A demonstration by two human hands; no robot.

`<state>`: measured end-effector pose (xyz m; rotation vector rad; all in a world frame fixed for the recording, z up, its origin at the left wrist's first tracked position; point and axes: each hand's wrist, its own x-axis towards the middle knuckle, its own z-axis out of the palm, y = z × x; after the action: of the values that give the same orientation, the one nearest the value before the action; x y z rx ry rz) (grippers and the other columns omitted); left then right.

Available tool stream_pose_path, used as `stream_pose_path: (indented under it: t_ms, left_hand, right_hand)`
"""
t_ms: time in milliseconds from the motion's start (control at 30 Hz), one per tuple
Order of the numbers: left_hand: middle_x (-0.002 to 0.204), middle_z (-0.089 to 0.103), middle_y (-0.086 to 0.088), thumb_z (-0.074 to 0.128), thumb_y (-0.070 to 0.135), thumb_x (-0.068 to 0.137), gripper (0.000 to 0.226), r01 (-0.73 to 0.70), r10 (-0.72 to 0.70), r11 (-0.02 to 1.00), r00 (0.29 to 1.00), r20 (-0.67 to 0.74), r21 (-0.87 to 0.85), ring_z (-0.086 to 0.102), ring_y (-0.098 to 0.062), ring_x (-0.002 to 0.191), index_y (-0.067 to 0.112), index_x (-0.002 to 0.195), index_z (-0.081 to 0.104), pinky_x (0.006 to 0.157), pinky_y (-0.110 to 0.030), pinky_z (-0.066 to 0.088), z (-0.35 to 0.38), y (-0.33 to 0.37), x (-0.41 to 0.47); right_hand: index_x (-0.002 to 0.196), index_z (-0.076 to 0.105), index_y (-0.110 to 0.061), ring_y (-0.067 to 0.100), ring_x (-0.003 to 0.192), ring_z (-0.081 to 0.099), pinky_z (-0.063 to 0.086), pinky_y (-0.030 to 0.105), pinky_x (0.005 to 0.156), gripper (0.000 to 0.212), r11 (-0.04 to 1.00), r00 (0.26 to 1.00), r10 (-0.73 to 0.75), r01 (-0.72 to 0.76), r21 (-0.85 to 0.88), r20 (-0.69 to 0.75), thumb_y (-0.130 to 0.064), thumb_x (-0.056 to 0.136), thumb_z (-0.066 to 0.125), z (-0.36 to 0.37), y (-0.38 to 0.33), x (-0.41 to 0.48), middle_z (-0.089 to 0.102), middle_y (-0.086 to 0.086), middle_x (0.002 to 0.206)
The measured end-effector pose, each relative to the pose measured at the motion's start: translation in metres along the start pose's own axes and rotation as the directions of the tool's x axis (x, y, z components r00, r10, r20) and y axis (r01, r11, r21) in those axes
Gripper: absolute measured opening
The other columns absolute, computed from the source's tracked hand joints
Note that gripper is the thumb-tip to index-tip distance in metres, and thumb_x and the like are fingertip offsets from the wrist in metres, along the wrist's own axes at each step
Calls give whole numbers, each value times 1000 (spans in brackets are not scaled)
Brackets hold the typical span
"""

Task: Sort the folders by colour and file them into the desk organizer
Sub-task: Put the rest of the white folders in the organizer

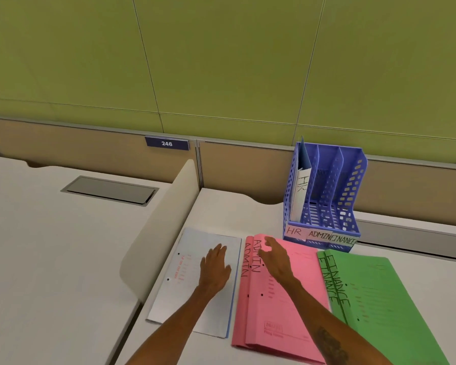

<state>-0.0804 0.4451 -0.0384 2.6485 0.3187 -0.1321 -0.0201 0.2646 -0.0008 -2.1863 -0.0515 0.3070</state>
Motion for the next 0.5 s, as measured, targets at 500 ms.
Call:
stream_pose_path:
  t_ms: [500]
  left_hand:
    - [157, 29, -11, 49, 35, 98, 72, 437, -437, 899, 898, -43, -13, 36, -30, 141, 10, 154, 13, 113, -46, 35, -23, -103, -41]
  right_hand:
    - [146, 43, -11, 22, 141, 39, 33, 31, 115, 50, 965, 935, -23, 113, -236, 353, -21, 98, 55, 93, 4, -39, 43, 5, 152]
